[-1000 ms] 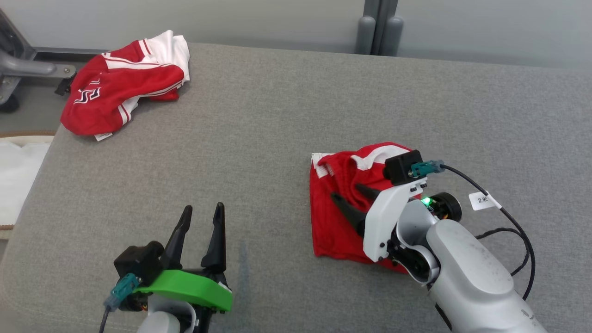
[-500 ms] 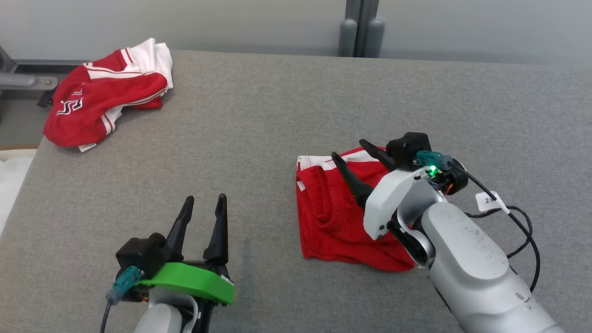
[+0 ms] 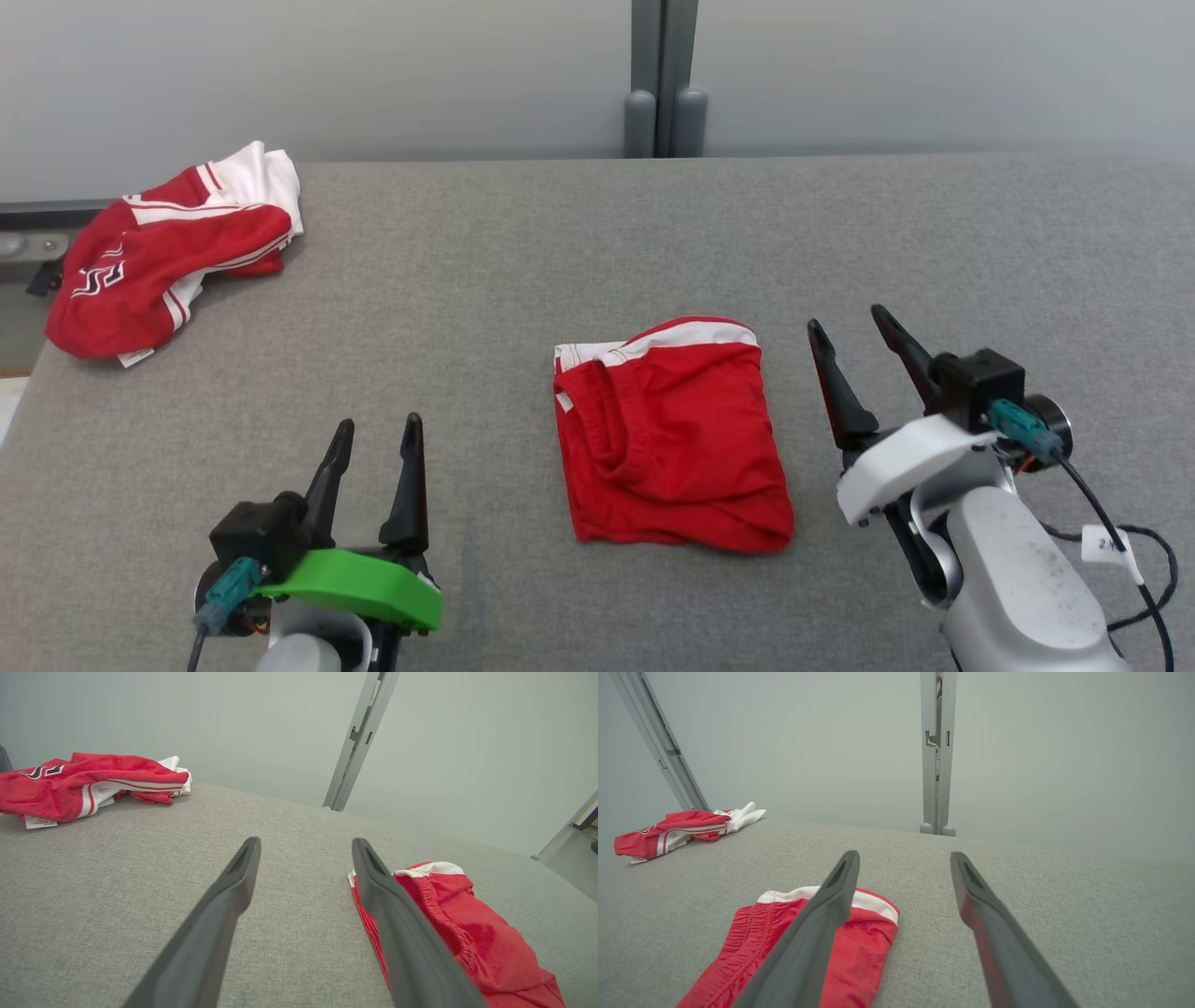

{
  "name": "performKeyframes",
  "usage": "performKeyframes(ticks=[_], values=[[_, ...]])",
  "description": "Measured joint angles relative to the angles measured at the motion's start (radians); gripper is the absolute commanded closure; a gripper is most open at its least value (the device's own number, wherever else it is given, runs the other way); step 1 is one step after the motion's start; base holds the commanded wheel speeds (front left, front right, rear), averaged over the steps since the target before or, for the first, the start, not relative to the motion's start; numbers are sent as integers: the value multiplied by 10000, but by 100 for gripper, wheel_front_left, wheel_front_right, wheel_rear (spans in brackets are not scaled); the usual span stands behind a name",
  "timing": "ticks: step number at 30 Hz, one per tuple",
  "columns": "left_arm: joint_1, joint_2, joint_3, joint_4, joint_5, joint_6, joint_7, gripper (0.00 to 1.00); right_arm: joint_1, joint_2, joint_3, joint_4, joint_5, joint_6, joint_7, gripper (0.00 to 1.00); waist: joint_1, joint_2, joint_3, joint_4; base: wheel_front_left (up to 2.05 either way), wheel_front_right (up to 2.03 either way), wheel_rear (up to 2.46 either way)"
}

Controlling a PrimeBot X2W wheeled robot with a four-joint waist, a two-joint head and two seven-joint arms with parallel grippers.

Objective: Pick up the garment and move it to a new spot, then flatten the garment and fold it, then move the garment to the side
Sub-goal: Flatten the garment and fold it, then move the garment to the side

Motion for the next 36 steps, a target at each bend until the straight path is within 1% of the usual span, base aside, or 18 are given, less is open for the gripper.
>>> performKeyframes(ticks=[8, 11, 15, 23, 36], values=[[654, -36, 516, -207, 196, 0, 0, 0, 1573, 8, -750, -863, 324, 0, -207, 0, 0, 0, -218, -166, 0, 0, 0], [899, -54, 600, -255, 267, 0, 0, 0, 1984, 4, -1041, -1365, 447, 0, -213, 0, 0, 0, -287, -167, 0, 0, 0], [1159, -75, 639, -278, 270, 0, 0, 0, 2575, 4, -1170, -1772, 589, 0, -213, 0, 0, 0, -342, -139, 0, 0, 0], [1411, -94, 569, -251, 314, 0, 0, 0, 3227, 8, -1352, -2219, 686, 0, -213, 0, 0, 0, -447, -116, 0, 0, 0], [1391, -117, 468, -242, 309, 0, 0, 0, 3261, 8, -1327, -2213, 614, 2, -213, 0, 0, 0, -367, -139, 0, 0, 0]])
